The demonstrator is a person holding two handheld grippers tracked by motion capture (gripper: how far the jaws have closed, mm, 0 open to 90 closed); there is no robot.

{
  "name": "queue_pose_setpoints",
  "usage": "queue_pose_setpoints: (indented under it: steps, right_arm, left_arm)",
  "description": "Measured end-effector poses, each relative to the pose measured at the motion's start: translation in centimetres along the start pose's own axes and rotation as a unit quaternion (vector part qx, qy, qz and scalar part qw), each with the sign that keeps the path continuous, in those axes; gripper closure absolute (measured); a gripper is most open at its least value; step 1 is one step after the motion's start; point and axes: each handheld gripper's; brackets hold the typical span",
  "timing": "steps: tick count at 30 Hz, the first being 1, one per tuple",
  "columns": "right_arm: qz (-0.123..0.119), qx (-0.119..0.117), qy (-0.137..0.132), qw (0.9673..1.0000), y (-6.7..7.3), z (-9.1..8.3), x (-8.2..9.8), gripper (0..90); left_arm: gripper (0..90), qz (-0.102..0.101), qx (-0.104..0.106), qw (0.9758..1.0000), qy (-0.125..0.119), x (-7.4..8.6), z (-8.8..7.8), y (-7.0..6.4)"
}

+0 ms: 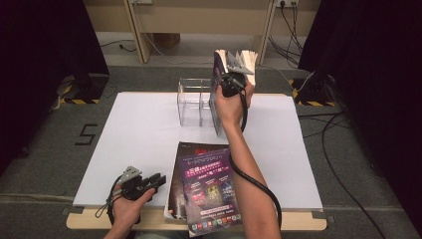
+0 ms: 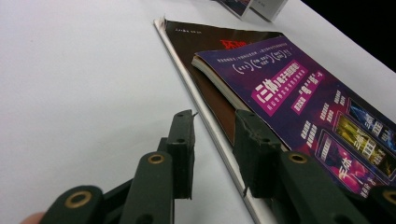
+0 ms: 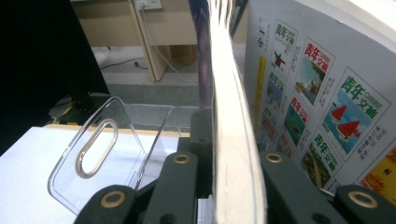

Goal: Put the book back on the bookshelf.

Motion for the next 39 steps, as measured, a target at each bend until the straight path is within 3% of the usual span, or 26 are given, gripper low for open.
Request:
queue_pose_setpoints:
  steps: [7, 11, 16, 20, 27, 39]
  right_arm:
    - [0.002, -0.009, -0.036, 0.9993, 0.0, 0.2, 0.4, 83.4]
    - [-0.002, -0.012, -0.040, 0.9991, 0.1, 0.5, 0.4, 83.3]
    - [-0.015, -0.001, -0.051, 0.9986, 0.1, 0.5, 1.0, 82.8]
    - [-0.033, 0.012, -0.052, 0.9980, 0.0, 0.3, 1.0, 80.1]
    - [-0.045, 0.010, -0.049, 0.9978, -0.3, -0.5, 1.0, 74.2]
    - [-0.046, -0.005, -0.043, 0.9980, -0.9, -2.0, 2.0, 69.7]
  left_arm:
    - [67.7, 0.000, -0.001, 1.0000, 0.000, 0.0, 0.0, 0.1]
    - [67.8, 0.000, -0.001, 1.0000, 0.000, 0.0, 0.1, 0.1]
    - [67.7, 0.001, -0.001, 1.0000, -0.001, 0.0, 0.0, 0.0]
    - [67.7, 0.002, 0.000, 1.0000, -0.001, 0.0, 0.0, -0.1]
    - [67.6, 0.003, 0.001, 1.0000, 0.000, 0.0, 0.1, -0.2]
    - [66.6, 0.005, 0.003, 1.0000, 0.002, 0.1, 0.2, -0.5]
Point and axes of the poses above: each handheld gripper's, and its own axes: z roughly forward along the jaws, x roughly out of its underside, y roughly to its left, and after that the axes turned 12 degrees about z, right-handed
